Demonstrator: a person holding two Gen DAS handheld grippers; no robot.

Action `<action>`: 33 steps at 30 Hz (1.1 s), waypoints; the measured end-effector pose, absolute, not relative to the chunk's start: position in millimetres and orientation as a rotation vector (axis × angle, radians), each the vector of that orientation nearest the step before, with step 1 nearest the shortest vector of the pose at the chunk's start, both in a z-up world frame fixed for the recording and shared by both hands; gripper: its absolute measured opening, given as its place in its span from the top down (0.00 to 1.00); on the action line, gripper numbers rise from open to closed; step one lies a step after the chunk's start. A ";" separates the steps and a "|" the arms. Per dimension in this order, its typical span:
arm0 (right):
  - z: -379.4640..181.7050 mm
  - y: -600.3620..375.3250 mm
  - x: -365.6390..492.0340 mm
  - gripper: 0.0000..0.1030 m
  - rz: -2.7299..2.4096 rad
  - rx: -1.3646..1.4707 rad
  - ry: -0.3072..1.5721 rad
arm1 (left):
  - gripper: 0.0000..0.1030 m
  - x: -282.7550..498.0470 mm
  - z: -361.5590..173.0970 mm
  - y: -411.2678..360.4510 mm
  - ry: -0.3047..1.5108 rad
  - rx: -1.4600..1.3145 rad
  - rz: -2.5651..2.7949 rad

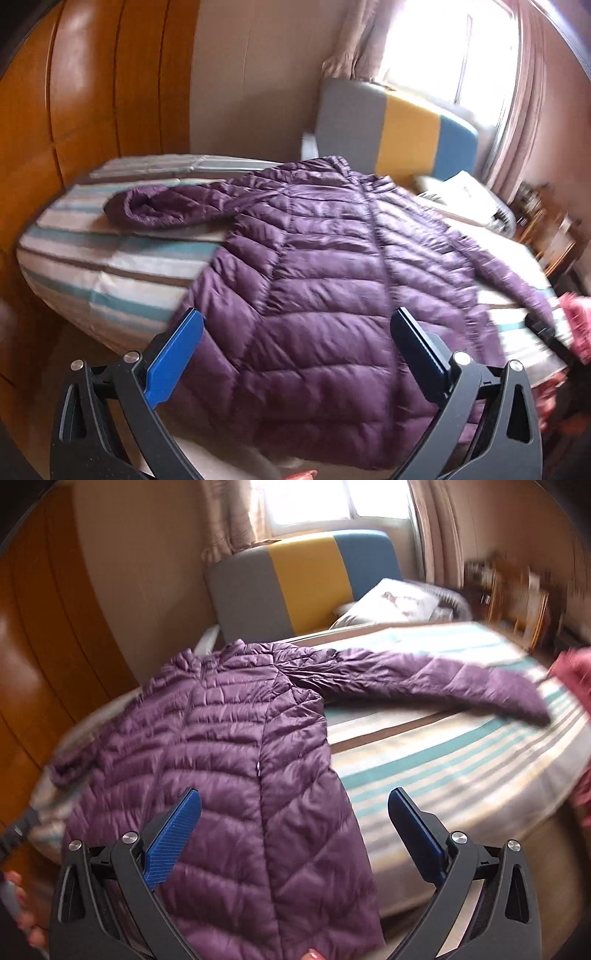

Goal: Fold large clothes
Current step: 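Grasp the sleeve cuff with the right gripper and lift it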

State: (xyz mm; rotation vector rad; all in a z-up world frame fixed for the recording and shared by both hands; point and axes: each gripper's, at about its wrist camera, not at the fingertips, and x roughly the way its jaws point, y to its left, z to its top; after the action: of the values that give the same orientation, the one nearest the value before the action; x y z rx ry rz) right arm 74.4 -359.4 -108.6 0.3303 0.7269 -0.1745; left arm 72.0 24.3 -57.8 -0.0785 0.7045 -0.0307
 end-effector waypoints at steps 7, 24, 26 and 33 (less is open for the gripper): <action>-140.5 -436.2 110.1 0.03 -0.296 0.465 0.800 | 0.02 123.4 -80.8 19.3 0.747 0.037 -0.012; -186.6 -594.6 117.5 0.35 -0.553 1.051 0.565 | 0.02 232.5 -120.9 23.1 0.812 0.050 0.047; -189.2 -603.8 116.6 0.37 -0.579 1.087 0.528 | 0.02 242.6 -125.2 20.1 0.811 0.062 0.047; -196.1 -639.2 116.2 0.52 -0.654 1.192 0.448 | 0.02 263.0 -138.9 22.6 0.834 0.050 0.052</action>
State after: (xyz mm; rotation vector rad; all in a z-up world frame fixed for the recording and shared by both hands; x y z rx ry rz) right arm 116.2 -639.2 -196.1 1.1917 0.4476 -0.6536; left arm 263.0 22.6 -138.9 0.0502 0.8344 0.0524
